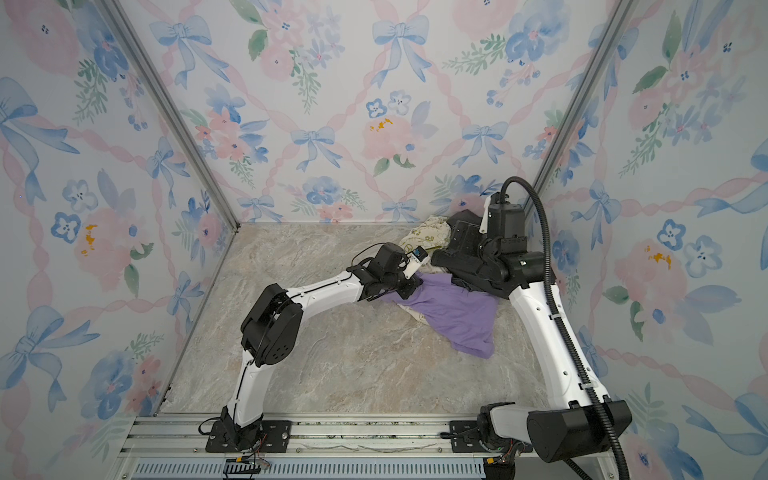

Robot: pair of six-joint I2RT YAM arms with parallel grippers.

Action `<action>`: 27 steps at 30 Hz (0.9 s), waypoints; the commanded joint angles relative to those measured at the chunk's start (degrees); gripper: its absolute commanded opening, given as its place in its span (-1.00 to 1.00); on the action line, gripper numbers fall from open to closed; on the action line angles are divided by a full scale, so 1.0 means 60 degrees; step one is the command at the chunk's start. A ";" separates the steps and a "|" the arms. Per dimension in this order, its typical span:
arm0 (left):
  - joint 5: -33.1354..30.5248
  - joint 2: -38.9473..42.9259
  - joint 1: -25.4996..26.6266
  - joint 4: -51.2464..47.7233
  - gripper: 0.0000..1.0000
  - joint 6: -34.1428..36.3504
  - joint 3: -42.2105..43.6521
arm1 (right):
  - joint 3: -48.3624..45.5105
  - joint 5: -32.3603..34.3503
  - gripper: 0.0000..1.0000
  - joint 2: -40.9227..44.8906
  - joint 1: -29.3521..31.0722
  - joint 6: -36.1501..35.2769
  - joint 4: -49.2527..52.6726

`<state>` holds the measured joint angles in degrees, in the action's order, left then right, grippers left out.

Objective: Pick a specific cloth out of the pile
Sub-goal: 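Reach the left gripper to grasp the lavender shirt held by the right gripper, then carry the shirt with the left gripper toward the near corner while the right draws back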

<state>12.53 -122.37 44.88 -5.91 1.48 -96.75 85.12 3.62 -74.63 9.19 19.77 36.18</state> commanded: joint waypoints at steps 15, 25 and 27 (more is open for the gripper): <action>-0.0202 0.2025 0.0049 0.0202 -1.00 0.0631 -0.1769 | -0.0819 0.0379 0.94 0.0611 -0.0227 0.0440 -0.0066; -0.1402 0.2915 0.0049 0.0560 -1.00 0.1152 -0.1714 | -0.1078 0.0247 0.94 0.0807 -0.0243 0.0539 -0.0220; -0.1739 0.3096 0.0034 0.0669 -1.00 0.1294 -0.1586 | -0.1146 0.0214 0.94 0.0822 -0.0245 0.0621 -0.0276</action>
<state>5.85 -107.48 45.04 -6.68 6.96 -105.65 79.20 4.93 -70.81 8.27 22.35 35.70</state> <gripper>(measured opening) 0.049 0.970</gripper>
